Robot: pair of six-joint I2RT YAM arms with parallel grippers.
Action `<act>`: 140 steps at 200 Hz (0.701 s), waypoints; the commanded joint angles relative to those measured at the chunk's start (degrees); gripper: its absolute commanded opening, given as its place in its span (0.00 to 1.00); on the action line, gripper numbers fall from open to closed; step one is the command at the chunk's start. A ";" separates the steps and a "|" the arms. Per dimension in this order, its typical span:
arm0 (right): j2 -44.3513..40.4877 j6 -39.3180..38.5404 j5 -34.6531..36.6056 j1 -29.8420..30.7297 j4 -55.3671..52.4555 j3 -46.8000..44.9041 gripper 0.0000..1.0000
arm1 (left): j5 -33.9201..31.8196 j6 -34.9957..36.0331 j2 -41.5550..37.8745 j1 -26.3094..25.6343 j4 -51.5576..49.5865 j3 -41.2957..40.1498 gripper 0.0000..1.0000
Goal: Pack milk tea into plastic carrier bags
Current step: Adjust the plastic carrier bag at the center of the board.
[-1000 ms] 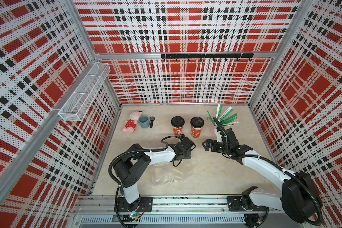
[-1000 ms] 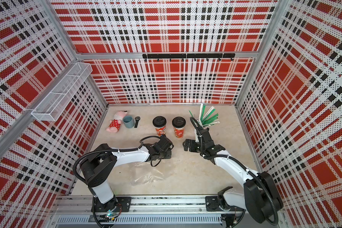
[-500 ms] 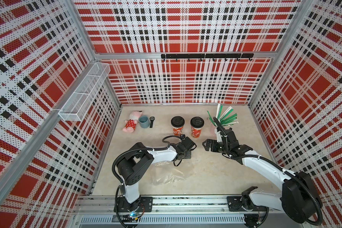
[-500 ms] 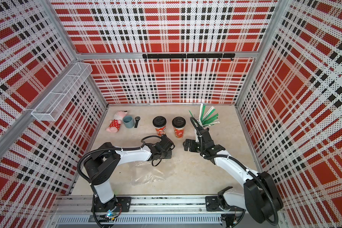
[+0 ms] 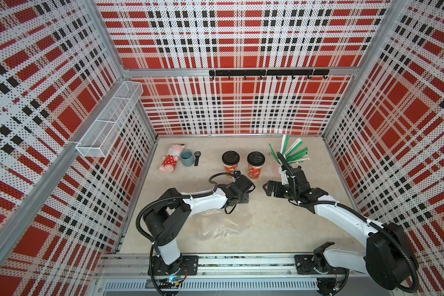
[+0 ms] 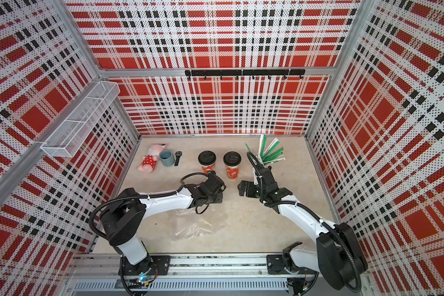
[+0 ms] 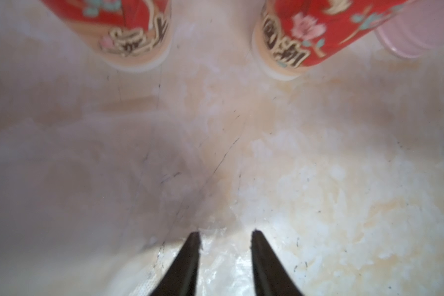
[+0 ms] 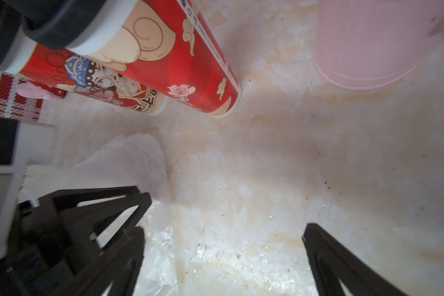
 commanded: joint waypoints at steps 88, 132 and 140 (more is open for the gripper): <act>-3.58 -1.44 5.10 0.26 -1.76 -0.19 1.00 | -3.31 -3.75 8.89 -4.21 -4.80 4.41 0.71; -3.65 -1.34 4.84 0.17 -1.42 -0.46 1.00 | -3.67 -3.59 8.42 -4.21 -4.44 4.16 0.47; -3.47 -1.26 4.64 0.17 -1.33 -0.50 1.00 | -3.59 -3.34 8.27 -4.17 -4.30 4.04 0.43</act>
